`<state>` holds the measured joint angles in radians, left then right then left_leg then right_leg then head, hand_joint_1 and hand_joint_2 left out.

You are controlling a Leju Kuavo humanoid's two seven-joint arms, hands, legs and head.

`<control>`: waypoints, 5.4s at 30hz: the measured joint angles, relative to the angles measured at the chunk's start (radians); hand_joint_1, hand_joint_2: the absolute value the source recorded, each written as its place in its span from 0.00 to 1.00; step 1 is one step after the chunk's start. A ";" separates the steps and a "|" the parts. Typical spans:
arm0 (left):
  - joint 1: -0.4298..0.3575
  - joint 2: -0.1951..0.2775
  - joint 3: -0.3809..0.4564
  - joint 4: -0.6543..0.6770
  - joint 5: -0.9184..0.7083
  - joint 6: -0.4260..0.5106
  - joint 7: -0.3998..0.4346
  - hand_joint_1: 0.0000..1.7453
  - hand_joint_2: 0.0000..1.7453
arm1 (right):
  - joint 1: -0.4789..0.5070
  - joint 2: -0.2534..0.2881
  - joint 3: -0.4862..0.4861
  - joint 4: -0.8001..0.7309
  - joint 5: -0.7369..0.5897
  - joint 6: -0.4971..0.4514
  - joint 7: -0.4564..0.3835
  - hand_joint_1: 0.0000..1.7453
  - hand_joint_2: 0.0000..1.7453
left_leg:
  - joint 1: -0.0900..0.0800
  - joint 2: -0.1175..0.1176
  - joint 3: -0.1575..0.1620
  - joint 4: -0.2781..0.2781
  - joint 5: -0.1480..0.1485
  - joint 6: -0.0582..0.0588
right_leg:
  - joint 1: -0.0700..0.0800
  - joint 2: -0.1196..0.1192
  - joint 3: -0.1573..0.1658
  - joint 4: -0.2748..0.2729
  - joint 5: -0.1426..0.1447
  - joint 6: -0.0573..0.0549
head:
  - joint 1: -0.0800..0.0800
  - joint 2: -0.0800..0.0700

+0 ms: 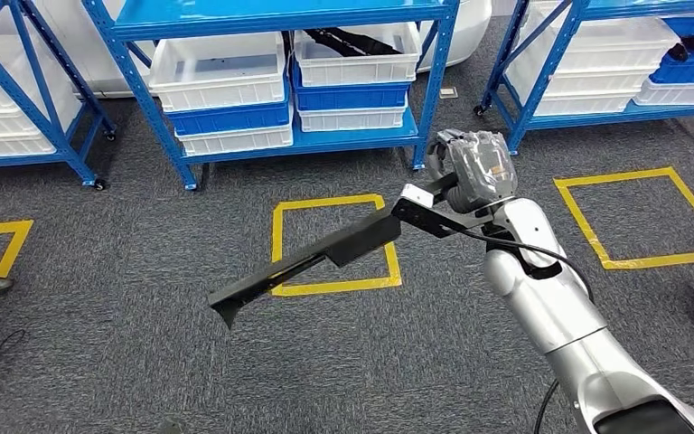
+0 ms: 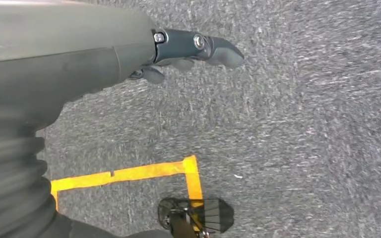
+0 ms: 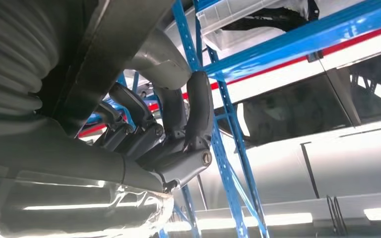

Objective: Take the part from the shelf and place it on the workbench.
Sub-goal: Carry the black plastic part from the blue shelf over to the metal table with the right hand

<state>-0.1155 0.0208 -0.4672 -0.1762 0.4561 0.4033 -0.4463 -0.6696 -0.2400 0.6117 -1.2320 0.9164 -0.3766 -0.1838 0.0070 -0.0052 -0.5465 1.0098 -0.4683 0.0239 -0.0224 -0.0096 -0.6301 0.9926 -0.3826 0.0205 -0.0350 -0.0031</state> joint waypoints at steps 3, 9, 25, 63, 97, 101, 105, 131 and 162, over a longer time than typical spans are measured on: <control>-0.006 -0.001 -0.001 0.000 -0.002 -0.001 0.002 0.00 1.00 | 0.009 -0.009 -0.006 -0.014 0.013 0.003 0.010 1.00 1.00 | 0.002 0.008 -0.025 -0.027 0.049 0.027 | 0.003 0.003 -0.039 0.066 -0.069 -0.010 | 0.004 0.000; -0.010 -0.006 -0.008 0.000 -0.009 -0.006 0.003 0.00 1.00 | 0.053 -0.035 -0.022 -0.055 0.035 0.011 0.025 1.00 1.00 | 0.001 0.010 -0.138 -0.026 0.140 0.023 | -0.001 0.005 -0.044 0.303 -0.143 0.018 | 0.009 0.000; -0.003 -0.009 -0.009 0.000 -0.005 -0.008 0.006 0.00 1.00 | 0.119 -0.094 -0.055 -0.145 0.053 0.039 0.039 1.00 1.00 | 0.009 0.005 -0.154 0.229 0.018 -0.021 | -0.011 0.003 0.035 0.021 -0.069 -0.021 | 0.002 0.000; -0.022 -0.015 -0.009 -0.007 -0.017 0.004 0.017 0.00 1.00 | 0.140 -0.107 -0.081 -0.252 0.076 0.081 0.056 1.00 1.00 | -0.007 0.041 -0.084 -0.011 0.084 0.010 | 0.016 -0.075 0.148 -0.007 -0.162 -0.011 | 0.010 0.000; -0.003 -0.015 -0.041 -0.001 -0.038 -0.171 0.436 0.00 1.00 | 0.107 -0.074 -0.055 -0.217 0.048 0.098 0.024 1.00 1.00 | -0.017 -0.009 -0.078 -0.019 0.085 0.043 | 0.015 -0.003 -0.022 0.223 -0.204 -0.027 | 0.011 0.000; -0.001 -0.018 -0.050 0.000 -0.039 -0.179 0.443 0.00 1.00 | 0.120 -0.077 -0.054 -0.213 0.052 0.097 0.028 1.00 1.00 | -0.014 -0.061 -0.080 -0.013 0.087 0.035 | 0.001 0.009 -0.019 0.190 -0.161 0.008 | 0.012 0.000; -0.002 -0.016 -0.053 0.000 -0.040 -0.177 0.440 0.00 1.00 | 0.122 -0.078 -0.053 -0.213 0.057 0.097 0.031 1.00 1.00 | -0.014 -0.097 -0.095 0.006 0.084 0.012 | -0.010 0.037 0.056 0.028 -0.098 0.007 | 0.014 0.000; -0.014 -0.018 -0.064 0.002 -0.045 -0.179 0.438 0.00 1.00 | 0.120 -0.072 -0.054 -0.211 0.073 0.101 0.034 1.00 1.00 | -0.015 -0.049 -0.053 -0.040 0.092 0.048 | -0.005 0.008 -0.039 0.212 -0.156 0.007 | 0.014 0.000; -0.015 -0.016 -0.067 0.002 -0.040 -0.180 0.436 0.00 1.00 | 0.099 -0.053 -0.053 -0.213 0.099 0.102 0.058 1.00 1.00 | -0.007 -0.056 -0.064 -0.031 0.092 0.031 | 0.002 0.010 -0.071 0.251 -0.169 -0.001 | 0.013 0.000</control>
<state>-0.1300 0.0045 -0.5345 -0.1743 0.4161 0.2230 -0.0101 -0.5703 -0.2933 0.5584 -1.4447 1.0154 -0.2746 -0.1253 -0.0003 -0.0614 -0.6107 0.9785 -0.3761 0.0548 -0.0208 0.0002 -0.7007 1.2439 -0.5512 0.0194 -0.0216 -0.0031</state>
